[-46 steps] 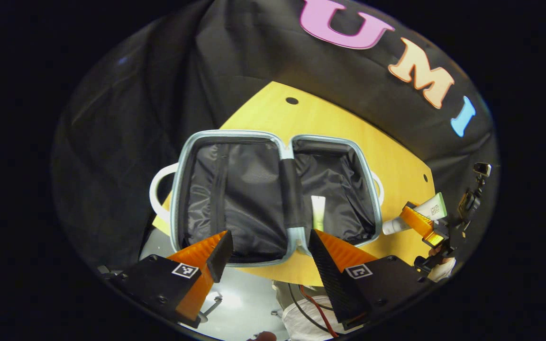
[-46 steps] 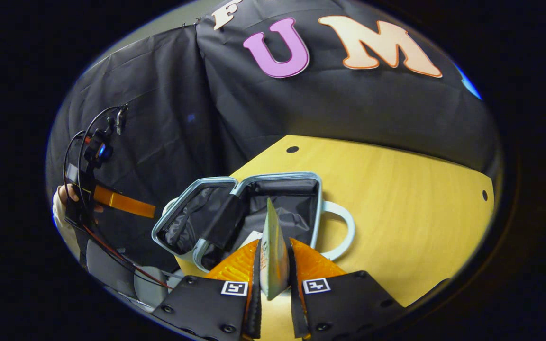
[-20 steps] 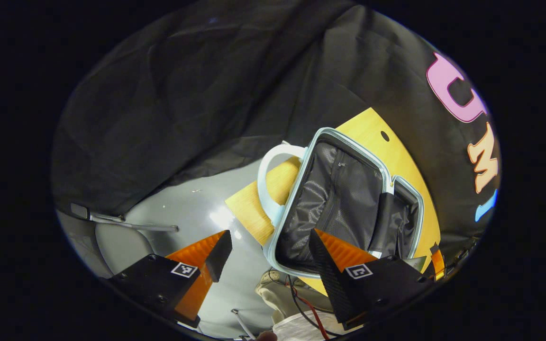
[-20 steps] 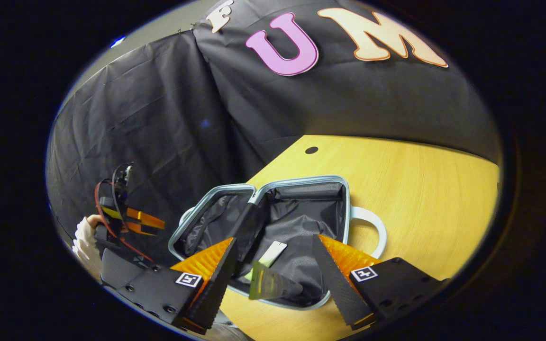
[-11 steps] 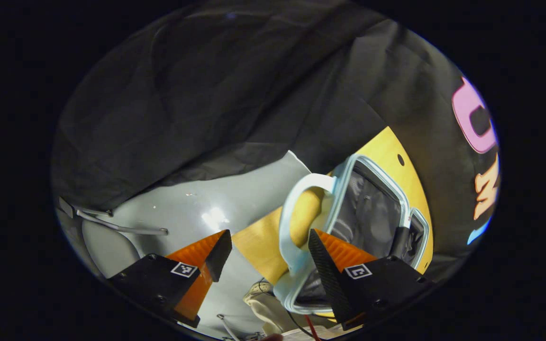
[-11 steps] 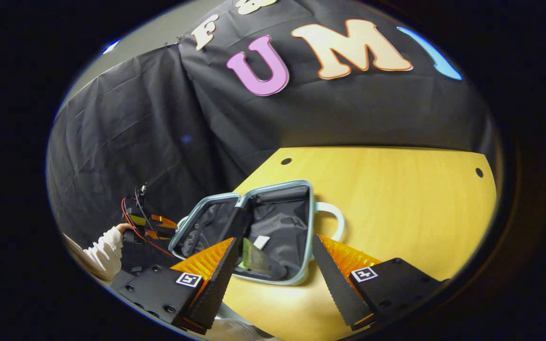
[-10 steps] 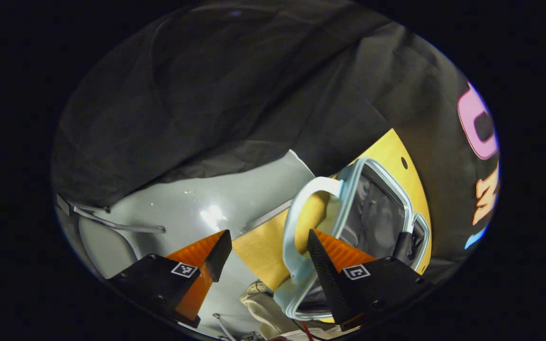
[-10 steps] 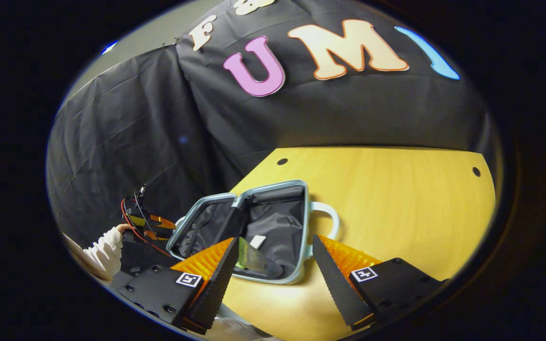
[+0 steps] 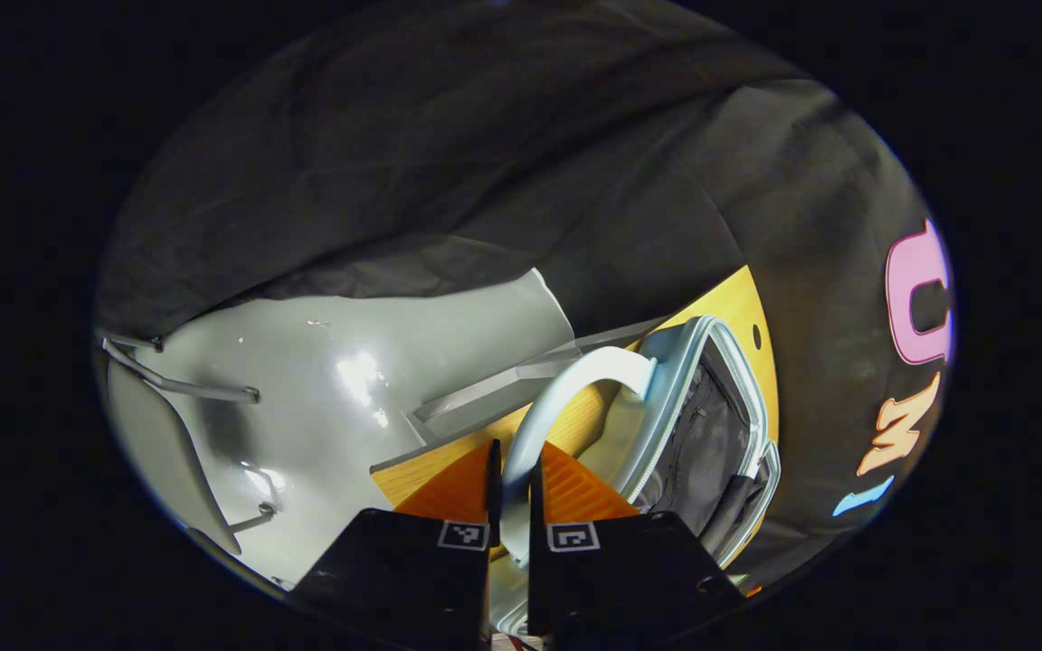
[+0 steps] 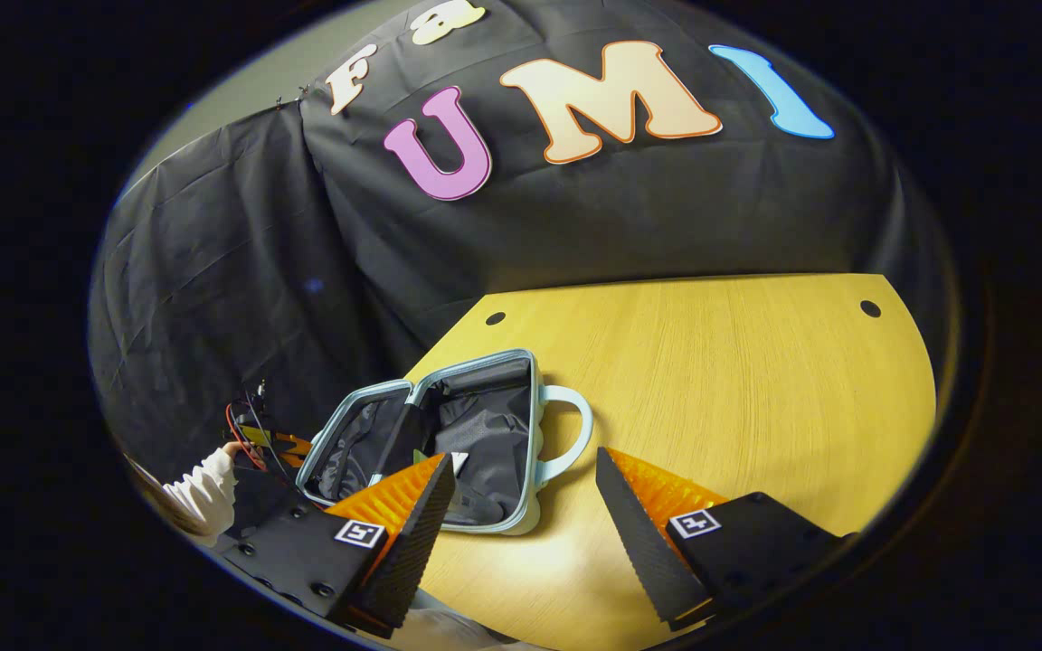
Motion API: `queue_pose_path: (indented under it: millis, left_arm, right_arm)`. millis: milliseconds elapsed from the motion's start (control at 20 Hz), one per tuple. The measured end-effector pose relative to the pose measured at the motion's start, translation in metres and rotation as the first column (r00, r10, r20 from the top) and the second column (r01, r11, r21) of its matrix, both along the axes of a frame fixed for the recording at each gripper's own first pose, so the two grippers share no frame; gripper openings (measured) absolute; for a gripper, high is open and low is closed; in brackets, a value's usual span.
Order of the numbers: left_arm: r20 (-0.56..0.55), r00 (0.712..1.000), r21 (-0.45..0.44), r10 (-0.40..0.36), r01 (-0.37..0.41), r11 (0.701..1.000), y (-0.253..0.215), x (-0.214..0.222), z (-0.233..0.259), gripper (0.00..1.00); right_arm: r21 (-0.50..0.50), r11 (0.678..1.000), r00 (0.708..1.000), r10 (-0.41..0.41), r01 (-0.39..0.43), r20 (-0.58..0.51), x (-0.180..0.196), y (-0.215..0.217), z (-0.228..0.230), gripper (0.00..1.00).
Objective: First open the suitcase, pack the skin care products into it, and then close the suitcase.
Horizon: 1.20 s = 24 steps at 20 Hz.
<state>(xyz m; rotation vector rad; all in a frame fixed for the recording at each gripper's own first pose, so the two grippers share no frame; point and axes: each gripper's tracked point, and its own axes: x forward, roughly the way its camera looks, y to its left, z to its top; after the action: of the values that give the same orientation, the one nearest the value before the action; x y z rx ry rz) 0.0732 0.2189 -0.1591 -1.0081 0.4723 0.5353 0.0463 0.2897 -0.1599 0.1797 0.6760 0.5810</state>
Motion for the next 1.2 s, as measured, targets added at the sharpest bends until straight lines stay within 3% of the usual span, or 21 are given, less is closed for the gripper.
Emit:
queue_pose_path:
  millis: [150,200,600,950,1200]
  left_arm:
    - [-0.01,1.0,0.001,-0.008,0.008,1.0,-0.01,-0.002,0.012,0.05]
    - [-0.026,1.0,0.014,-0.014,0.014,1.0,-0.012,-0.005,0.014,0.09]
    - [-0.146,0.988,0.163,-0.049,0.072,0.984,-0.039,-0.025,0.062,0.05]
    - [-0.024,0.986,0.31,-0.167,0.166,0.936,-0.122,-0.029,0.172,0.03]
    - [-0.027,0.978,0.4,-0.208,0.202,0.894,-0.187,-0.016,0.211,0.05]
  right_arm:
    - [-0.005,1.0,1.0,0.002,-0.002,-0.003,-0.001,-0.002,-0.002,0.98]
    - [-0.001,1.0,1.0,-0.001,0.001,-0.002,-0.001,-0.003,-0.001,0.98]
    - [0.037,0.997,0.998,-0.066,0.065,0.006,-0.004,-0.018,0.006,0.98]
    - [0.066,0.992,0.995,-0.105,0.105,-0.004,-0.01,-0.041,0.001,0.98]
    - [0.1,0.991,0.996,-0.083,0.084,-0.018,-0.008,-0.061,0.001,0.98]
